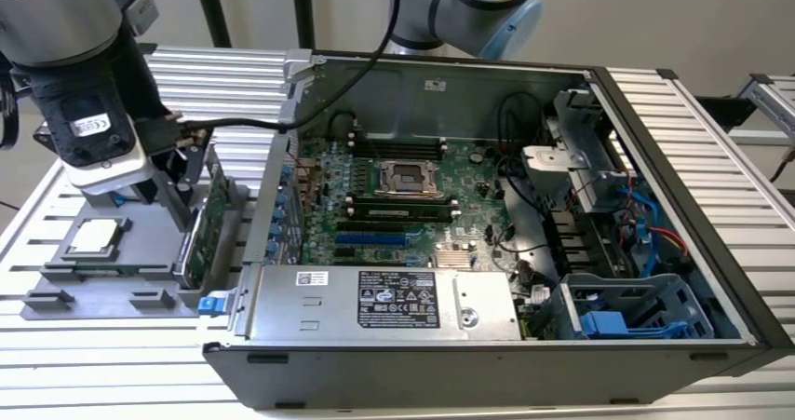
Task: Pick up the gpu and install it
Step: 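Pick up the gpu and move the gpu toward the slot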
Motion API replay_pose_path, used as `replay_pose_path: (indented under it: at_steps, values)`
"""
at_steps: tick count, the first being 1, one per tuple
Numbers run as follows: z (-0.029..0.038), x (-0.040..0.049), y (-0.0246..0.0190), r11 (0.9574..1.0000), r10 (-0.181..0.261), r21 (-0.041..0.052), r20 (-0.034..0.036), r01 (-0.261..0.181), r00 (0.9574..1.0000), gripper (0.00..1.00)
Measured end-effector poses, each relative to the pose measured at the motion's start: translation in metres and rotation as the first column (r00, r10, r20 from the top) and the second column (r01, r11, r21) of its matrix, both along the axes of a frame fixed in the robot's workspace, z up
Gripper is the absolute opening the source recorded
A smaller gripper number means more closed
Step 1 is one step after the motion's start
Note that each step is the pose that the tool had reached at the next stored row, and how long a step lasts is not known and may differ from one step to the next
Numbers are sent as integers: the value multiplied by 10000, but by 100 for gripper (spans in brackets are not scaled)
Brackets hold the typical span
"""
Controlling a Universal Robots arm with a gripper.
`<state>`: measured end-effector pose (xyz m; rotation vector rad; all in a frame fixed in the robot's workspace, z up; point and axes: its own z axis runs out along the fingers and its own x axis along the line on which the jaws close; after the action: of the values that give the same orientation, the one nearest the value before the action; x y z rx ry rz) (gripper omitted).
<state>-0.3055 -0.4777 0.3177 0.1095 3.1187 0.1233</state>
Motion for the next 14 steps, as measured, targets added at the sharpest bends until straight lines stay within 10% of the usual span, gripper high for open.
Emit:
replay_pose_path:
  at_steps: [14]
  values:
    - [-61, 0, 0, 10000, 0, -1, -1, 0, 10000, 100]
